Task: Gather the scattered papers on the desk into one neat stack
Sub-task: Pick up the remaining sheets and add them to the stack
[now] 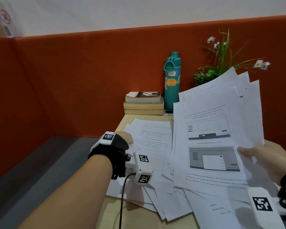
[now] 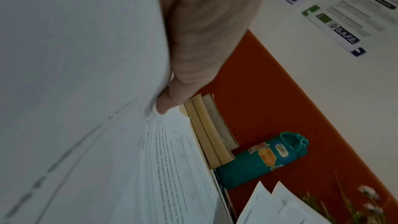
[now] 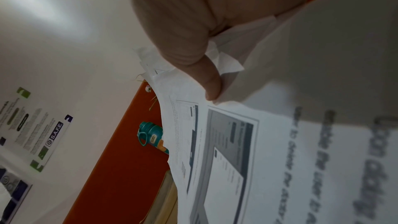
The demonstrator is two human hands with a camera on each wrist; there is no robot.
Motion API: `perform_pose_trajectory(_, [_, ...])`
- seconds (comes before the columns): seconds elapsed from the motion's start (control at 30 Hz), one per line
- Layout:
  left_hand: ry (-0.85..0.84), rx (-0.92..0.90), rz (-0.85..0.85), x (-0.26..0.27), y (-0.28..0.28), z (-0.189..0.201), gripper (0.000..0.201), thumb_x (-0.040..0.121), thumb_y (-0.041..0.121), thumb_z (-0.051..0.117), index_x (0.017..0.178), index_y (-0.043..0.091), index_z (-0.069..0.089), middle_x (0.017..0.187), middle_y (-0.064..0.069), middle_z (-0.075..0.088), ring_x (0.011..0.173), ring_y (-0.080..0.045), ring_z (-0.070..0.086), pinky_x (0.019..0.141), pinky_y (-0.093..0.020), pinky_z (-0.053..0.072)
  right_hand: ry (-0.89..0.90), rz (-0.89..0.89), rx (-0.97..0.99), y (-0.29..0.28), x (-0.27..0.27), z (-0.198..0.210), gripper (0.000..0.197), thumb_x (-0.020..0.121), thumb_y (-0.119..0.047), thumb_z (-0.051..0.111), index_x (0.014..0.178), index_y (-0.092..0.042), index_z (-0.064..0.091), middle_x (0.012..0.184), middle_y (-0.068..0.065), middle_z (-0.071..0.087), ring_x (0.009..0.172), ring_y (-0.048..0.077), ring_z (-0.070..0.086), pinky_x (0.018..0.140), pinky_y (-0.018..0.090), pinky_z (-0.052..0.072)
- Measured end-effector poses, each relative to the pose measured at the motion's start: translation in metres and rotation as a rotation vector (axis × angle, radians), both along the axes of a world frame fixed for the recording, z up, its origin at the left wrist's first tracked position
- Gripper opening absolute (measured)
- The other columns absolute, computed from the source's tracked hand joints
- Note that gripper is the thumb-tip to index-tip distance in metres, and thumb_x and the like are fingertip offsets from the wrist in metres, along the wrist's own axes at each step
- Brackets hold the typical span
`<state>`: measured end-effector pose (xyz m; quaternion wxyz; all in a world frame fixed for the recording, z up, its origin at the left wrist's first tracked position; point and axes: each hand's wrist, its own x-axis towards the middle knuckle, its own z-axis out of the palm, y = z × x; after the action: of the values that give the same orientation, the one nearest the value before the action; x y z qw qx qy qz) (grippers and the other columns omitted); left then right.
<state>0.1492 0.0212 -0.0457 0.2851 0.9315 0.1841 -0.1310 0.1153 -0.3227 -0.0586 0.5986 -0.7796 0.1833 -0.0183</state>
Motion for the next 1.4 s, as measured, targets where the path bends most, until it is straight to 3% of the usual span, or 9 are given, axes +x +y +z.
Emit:
perform_pose_trajectory(0.1, [0.051,-0.096,0.057,0.003,0.01,-0.006,0.043,0.097,0.017,0.049,0.133,-0.006,0.048,0.143,-0.021,0.049,0.13,-0.032,0.048,0.084,-0.029,0.044,-0.018,-0.007,-0.016,0.001,-0.001,0.003,0.03,0.086,0.001,0.062,0.115,-0.004,0.06,0.088,0.011,0.066,0.092,0.039,0.064,0.089,0.052,0.048])
perform_pose_trajectory(0.23, [0.151,-0.275,0.128,0.006,0.031,0.001,0.034,0.085,0.039,0.065,0.088,0.006,0.057,0.097,-0.021,0.068,0.09,-0.026,0.056,0.08,-0.036,0.04,-0.036,-0.001,-0.029,0.002,-0.001,0.006,0.032,0.086,0.0,0.062,0.117,-0.005,0.059,0.099,0.015,0.067,0.094,0.039,0.064,0.088,0.051,0.049])
perform_pose_trajectory(0.4, [0.298,-0.018,-0.029,0.003,0.025,0.011,0.054,0.081,0.057,0.062,0.092,0.004,0.056,0.092,-0.013,0.067,0.074,-0.022,0.055,0.069,-0.026,0.045,-0.034,0.0,-0.051,0.0,-0.001,0.005,0.033,0.086,-0.001,0.063,0.118,-0.005,0.059,0.102,0.016,0.068,0.094,0.039,0.064,0.089,0.052,0.05])
perform_pose_trajectory(0.5, [0.22,0.075,0.021,0.003,0.023,0.007,0.072,0.078,0.074,0.044,0.075,0.004,0.056,0.048,-0.006,0.062,0.051,-0.017,0.054,0.059,-0.024,0.044,-0.034,0.003,-0.051,-0.001,-0.003,0.006,0.034,0.086,-0.001,0.062,0.119,-0.006,0.059,0.099,0.014,0.067,0.094,0.038,0.063,0.088,0.051,0.05])
perform_pose_trajectory(0.57, [0.167,0.156,0.025,0.0,0.021,0.007,0.054,0.094,0.053,0.043,0.095,0.001,0.062,0.067,-0.012,0.067,0.054,-0.016,0.055,0.053,-0.023,0.04,-0.03,0.011,-0.052,-0.002,-0.004,0.006,0.035,0.087,0.0,0.061,0.121,-0.006,0.058,0.097,0.012,0.067,0.094,0.037,0.063,0.086,0.047,0.049])
perform_pose_trajectory(0.7, [0.154,0.037,0.022,0.004,0.026,0.006,0.069,0.081,0.051,0.065,0.133,0.007,0.053,0.137,-0.012,0.057,0.115,-0.027,0.056,0.092,-0.034,0.045,-0.028,0.003,-0.053,-0.006,-0.001,0.004,0.039,0.085,0.001,0.062,0.123,-0.007,0.058,0.093,0.007,0.067,0.093,0.035,0.063,0.085,0.045,0.049])
perform_pose_trajectory(1.0, [-0.192,-0.352,0.151,0.003,0.027,0.015,0.034,0.077,0.005,0.075,0.109,0.005,0.066,0.121,-0.013,0.066,0.107,-0.031,0.062,0.092,-0.037,0.049,-0.018,-0.002,-0.062,-0.004,-0.003,0.004,0.035,0.086,-0.001,0.062,0.12,-0.006,0.059,0.096,0.011,0.067,0.091,0.035,0.063,0.081,0.043,0.049])
perform_pose_trajectory(1.13, [-0.207,-0.266,0.069,-0.011,0.018,0.014,0.036,0.087,0.028,0.066,0.117,0.008,0.065,0.116,-0.01,0.069,0.103,-0.03,0.065,0.095,-0.039,0.051,-0.027,0.006,-0.072,-0.001,-0.004,0.004,0.034,0.087,-0.002,0.062,0.12,-0.005,0.058,0.101,0.014,0.067,0.087,0.034,0.062,0.073,0.039,0.049])
perform_pose_trajectory(1.4, [-0.658,-0.272,0.039,-0.031,0.016,0.07,0.021,0.089,0.024,0.061,0.101,0.01,0.071,0.099,-0.007,0.074,0.09,-0.027,0.07,0.085,-0.042,0.056,-0.045,-0.02,-0.082,0.0,-0.009,0.008,0.037,0.087,-0.001,0.061,0.124,-0.008,0.057,0.107,0.016,0.067,0.095,0.038,0.063,0.088,0.049,0.05])
